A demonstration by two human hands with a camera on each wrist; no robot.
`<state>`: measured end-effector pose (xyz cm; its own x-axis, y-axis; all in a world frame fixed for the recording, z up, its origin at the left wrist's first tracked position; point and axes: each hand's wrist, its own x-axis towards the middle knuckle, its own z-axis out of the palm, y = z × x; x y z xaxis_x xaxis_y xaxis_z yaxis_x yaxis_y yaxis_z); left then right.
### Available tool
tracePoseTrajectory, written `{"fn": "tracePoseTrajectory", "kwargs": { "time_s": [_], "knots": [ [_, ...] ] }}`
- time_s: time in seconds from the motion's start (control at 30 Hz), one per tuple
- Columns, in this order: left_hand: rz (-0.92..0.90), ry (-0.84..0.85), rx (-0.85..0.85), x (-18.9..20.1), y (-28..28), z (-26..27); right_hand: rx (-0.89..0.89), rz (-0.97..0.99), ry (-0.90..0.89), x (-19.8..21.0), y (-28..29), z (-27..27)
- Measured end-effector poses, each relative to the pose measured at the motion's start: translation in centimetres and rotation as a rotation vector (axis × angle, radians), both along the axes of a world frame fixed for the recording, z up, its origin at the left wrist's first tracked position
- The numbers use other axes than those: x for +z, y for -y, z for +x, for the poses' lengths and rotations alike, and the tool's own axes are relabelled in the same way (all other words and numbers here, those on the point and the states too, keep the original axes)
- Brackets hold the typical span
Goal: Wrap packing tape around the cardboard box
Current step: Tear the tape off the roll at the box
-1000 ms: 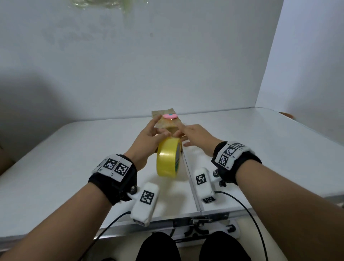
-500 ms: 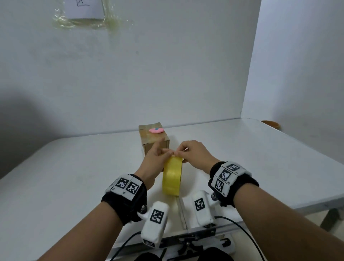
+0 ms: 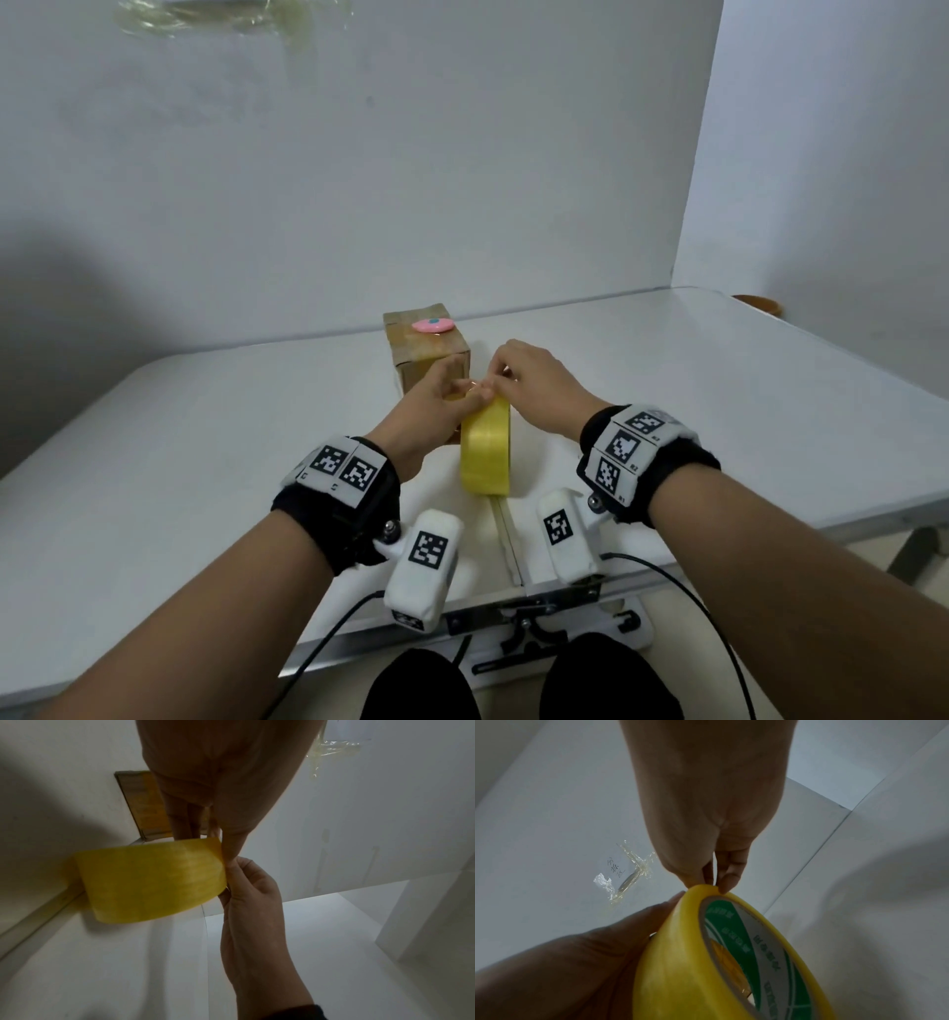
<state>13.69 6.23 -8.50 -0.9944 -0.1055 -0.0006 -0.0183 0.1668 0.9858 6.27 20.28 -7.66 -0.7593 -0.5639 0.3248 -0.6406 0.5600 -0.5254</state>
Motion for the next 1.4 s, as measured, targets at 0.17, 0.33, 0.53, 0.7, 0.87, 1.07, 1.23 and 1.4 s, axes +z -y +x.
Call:
{"fn": "tracePoseTrajectory", "kwargs": {
  "time_s": [0.17, 0.33, 0.53, 0.7, 0.87, 1.07, 1.23, 1.4],
  "knots": [
    [-0.017, 0.012, 0.031, 0.2, -0.3, -0.5, -0.025, 0.026, -0.047, 0.6, 0.0, 0.3],
    [-0.025, 0.019, 0.032, 0.1, -0.3, -0.5, 0.015, 0.006, -0.046, 1.3, -0.2, 0.7],
    [-0.142, 0.001, 0.032, 0.4, -0.3, -0.6, -0.006, -0.109, 0.122, 1.4, -0.6, 0.4],
    [-0.234, -0.102, 0.083, 1.1, 0.0, -0.9, -0.005, -0.181, 0.193, 1.0, -0.6, 0.6],
    [-0.100, -0.092, 0.120, 0.8, 0.6, -0.8, -0.006, -0.212, 0.217, 0.9, -0.8, 0.8],
    [-0.059, -0.116, 0.133, 0.6, 0.7, -0.8, -0.017, -0.291, 0.198, 0.5, -1.0, 1.0],
    [-0.059, -0.145, 0.099, 0.6, 0.7, -0.6, -0.044, -0.297, 0.196, 0.1, -1.0, 1.0],
    [-0.080, -0.155, 0.072, 0.6, 0.8, -0.8, -0.077, -0.388, 0.332, 0.0, -1.2, 0.5]
  ]
}}
